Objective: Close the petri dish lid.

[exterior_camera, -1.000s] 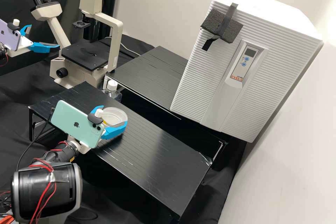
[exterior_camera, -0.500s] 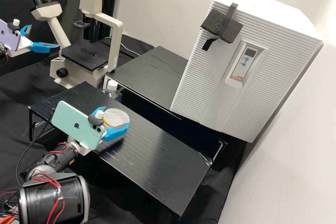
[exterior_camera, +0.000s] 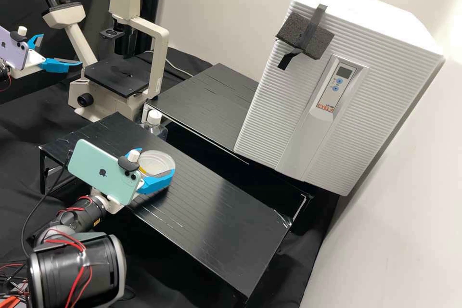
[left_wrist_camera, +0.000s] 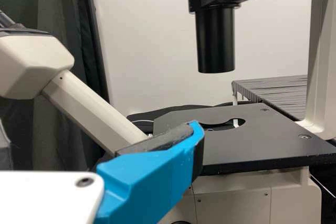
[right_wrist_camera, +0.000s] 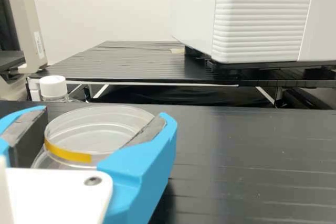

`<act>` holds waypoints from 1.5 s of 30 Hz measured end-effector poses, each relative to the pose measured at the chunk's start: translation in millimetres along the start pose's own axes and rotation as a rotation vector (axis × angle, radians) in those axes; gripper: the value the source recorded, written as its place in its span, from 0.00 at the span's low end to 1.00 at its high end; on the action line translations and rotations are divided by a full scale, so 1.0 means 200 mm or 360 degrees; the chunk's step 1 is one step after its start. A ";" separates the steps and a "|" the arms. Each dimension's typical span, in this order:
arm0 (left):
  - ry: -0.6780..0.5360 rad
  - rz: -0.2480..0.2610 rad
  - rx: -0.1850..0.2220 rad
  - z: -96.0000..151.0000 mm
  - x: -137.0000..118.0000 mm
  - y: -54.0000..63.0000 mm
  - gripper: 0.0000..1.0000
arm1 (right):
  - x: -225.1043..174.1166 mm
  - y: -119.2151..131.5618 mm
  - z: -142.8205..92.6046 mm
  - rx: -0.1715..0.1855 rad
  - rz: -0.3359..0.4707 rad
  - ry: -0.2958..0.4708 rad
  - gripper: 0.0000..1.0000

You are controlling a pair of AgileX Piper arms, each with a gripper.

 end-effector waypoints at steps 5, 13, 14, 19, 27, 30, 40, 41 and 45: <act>0.0000 0.0000 0.0000 0.00 0.00 0.00 1.00 | 0.00 0.00 0.00 -0.0014 -0.0001 0.0008 0.00; 0.0000 0.0000 0.0000 0.00 0.00 0.00 1.00 | -0.01 0.00 -0.02 0.0016 -0.0016 0.0059 0.00; 0.0000 0.0000 0.0000 0.00 0.00 0.00 1.00 | -0.02 0.00 -0.02 0.0026 -0.0020 0.0070 0.00; 0.0000 0.0000 0.0000 0.00 0.00 0.00 1.00 | -0.04 0.02 -0.04 0.0023 -0.0032 0.0104 0.00; 0.0000 0.0000 0.0000 0.00 0.00 0.00 1.00 | -0.02 -0.01 -0.02 -0.0025 -0.0038 0.0048 0.00; 0.0000 0.0000 0.0000 0.00 0.00 0.00 1.00 | -0.01 -0.01 -0.01 -0.0032 -0.0021 0.0011 0.00; 0.0000 0.0000 0.0000 0.00 0.00 0.00 1.00 | 0.00 -0.01 -0.01 -0.0060 0.0001 0.0015 0.00; 0.0000 0.0000 0.0000 0.00 0.00 0.00 1.00 | 0.00 -0.01 -0.01 -0.0060 0.0001 0.0015 0.00; 0.0000 0.0000 0.0000 0.00 0.00 0.00 1.00 | 0.00 -0.01 -0.01 -0.0059 -0.0001 0.0015 0.00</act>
